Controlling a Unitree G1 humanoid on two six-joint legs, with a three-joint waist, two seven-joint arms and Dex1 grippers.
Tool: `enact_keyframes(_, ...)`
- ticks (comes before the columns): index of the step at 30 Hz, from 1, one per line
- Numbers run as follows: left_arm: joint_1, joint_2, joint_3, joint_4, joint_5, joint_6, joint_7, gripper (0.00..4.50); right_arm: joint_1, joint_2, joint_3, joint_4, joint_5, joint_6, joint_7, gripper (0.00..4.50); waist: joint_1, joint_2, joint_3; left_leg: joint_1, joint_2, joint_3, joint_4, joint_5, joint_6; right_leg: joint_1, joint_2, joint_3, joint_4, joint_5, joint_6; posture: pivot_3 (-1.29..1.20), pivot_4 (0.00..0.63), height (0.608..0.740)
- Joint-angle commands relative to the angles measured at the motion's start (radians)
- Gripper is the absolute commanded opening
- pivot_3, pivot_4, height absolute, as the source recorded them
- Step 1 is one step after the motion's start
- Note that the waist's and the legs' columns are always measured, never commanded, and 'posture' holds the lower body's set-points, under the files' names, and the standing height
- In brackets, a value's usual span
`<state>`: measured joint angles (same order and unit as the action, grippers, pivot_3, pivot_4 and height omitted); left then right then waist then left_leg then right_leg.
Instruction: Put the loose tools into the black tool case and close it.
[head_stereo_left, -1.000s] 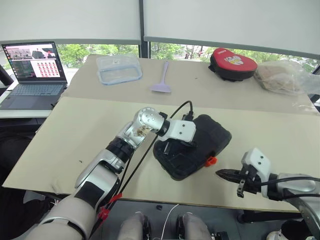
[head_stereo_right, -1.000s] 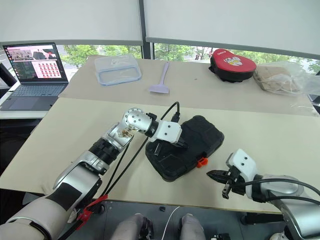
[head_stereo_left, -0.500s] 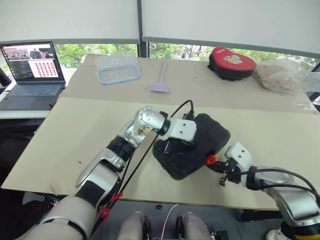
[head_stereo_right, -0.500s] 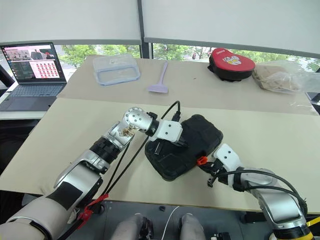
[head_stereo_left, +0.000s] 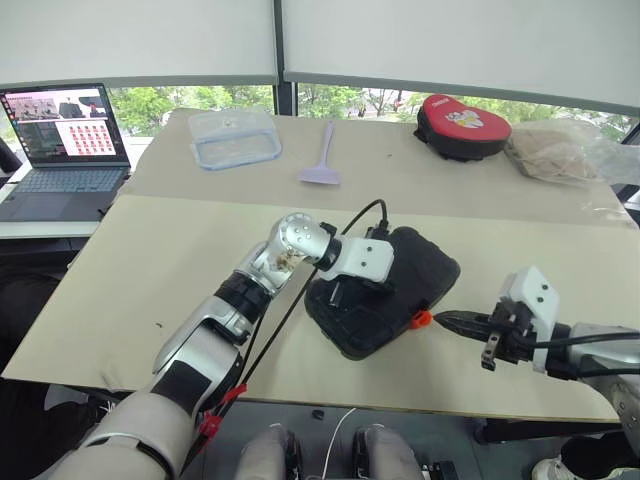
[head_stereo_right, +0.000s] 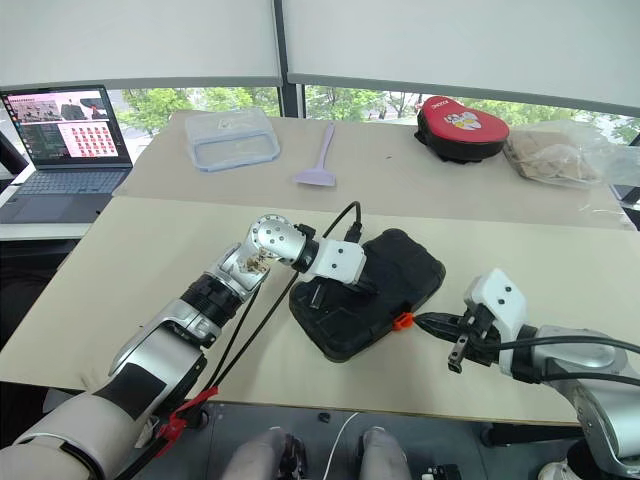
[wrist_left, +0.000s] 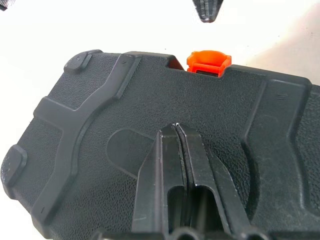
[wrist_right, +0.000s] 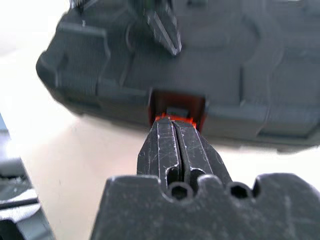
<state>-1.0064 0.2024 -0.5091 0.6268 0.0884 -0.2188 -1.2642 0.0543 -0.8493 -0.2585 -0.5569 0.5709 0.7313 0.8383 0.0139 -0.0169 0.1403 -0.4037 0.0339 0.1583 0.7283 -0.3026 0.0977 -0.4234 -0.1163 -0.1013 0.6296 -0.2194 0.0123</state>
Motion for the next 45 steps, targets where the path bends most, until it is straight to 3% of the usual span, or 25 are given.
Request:
enact_keyframes(1,0.018,0.007,-0.029,0.047,0.057,0.005,0.004,0.09,-0.016,0.012,0.046,0.005,-0.02,-0.006,-0.025,0.0,0.002,0.0,0.0,0.0,0.0,0.0,0.0,0.0,0.0,0.0,0.0,0.0,0.0,0.0,0.0,0.0,0.15,0.731)
enact_keyframes(5,0.016,0.008,-0.027,0.044,0.057,0.008,0.003,0.09,-0.005,0.016,0.109,0.035,-0.071,-0.033,-0.041,0.0,0.001,0.0,0.0,-0.001,0.0,0.0,0.0,0.001,-0.001,0.0,0.0,0.0,0.0,0.0,0.0,0.0,0.15,0.731)
enact_keyframes(14,0.018,0.021,-0.019,0.046,0.057,0.007,0.002,0.09,0.083,0.0,-0.03,-0.032,0.001,0.003,-0.028,0.0,0.0,0.0,0.0,-0.001,0.0,0.0,0.0,0.001,-0.002,0.0,0.0,0.0,0.0,0.0,0.0,0.0,0.15,0.731)
enact_keyframes(20,0.018,0.009,-0.025,0.053,0.06,0.002,0.008,0.09,0.152,0.001,0.026,-0.002,-0.056,-0.031,-0.036,0.0,0.0,0.0,0.0,0.0,0.0,0.0,0.0,0.0,-0.001,0.0,0.0,0.0,0.0,0.0,0.0,0.0,0.15,0.731)
enact_keyframes(25,0.017,0.002,-0.028,0.048,0.061,0.003,0.006,0.09,0.118,0.042,0.132,0.07,-0.145,-0.082,-0.078,0.0,0.0,0.0,0.0,0.0,0.0,0.0,0.0,0.0,-0.001,0.0,0.0,0.0,0.0,0.0,0.0,0.0,0.15,0.731)
enact_keyframes(30,0.017,0.0,-0.031,0.054,0.065,-0.006,0.004,0.09,-0.014,0.117,0.216,0.123,-0.197,-0.116,-0.119,0.0,-0.002,0.0,-0.001,0.0,0.0,0.0,0.0,0.001,-0.002,0.0,0.0,0.0,0.0,0.0,0.0,0.0,0.15,0.731)
enact_keyframes(45,0.019,-0.009,-0.03,0.084,0.085,-0.032,0.018,0.09,-0.112,0.099,0.106,0.006,-0.066,-0.026,-0.088,0.0,-0.007,0.001,-0.001,-0.001,0.0,0.001,0.0,0.001,-0.003,-0.002,0.001,0.0,0.0,0.0,0.0,0.0,0.15,0.731)
